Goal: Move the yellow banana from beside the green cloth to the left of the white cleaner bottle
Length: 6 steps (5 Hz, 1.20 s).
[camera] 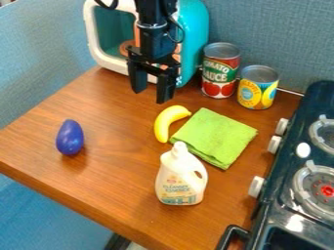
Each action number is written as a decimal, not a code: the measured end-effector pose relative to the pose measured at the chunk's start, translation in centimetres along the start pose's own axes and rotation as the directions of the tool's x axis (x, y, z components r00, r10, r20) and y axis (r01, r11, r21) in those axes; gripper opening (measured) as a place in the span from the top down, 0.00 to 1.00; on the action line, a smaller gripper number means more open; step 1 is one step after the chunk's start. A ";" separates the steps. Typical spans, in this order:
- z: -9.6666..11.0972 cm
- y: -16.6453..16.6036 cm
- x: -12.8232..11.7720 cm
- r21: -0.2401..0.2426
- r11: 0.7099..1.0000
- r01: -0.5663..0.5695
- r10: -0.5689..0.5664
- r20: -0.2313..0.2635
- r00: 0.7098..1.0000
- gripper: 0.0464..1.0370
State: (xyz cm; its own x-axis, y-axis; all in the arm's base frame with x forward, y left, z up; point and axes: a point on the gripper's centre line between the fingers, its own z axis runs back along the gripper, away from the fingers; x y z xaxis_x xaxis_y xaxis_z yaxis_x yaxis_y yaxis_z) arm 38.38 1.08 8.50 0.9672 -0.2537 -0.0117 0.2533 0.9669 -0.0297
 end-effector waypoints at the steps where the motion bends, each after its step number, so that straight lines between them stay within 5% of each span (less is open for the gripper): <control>1: -1.7 -0.1 -0.4 -0.012 1.000 -0.002 0.001 -0.041 0.999 0.04; 4: -4.2 0.6 0.4 0.048 0.988 -0.148 0.142 0.121 0.982 0.04; 6: -4.6 -0.1 1.1 -0.011 0.987 -0.162 0.162 0.135 0.978 0.04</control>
State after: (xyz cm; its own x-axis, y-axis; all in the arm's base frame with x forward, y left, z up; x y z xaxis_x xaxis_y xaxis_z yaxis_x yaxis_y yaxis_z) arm 39.37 0.61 3.85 0.9891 -0.0878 0.1184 0.0929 0.9949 -0.0384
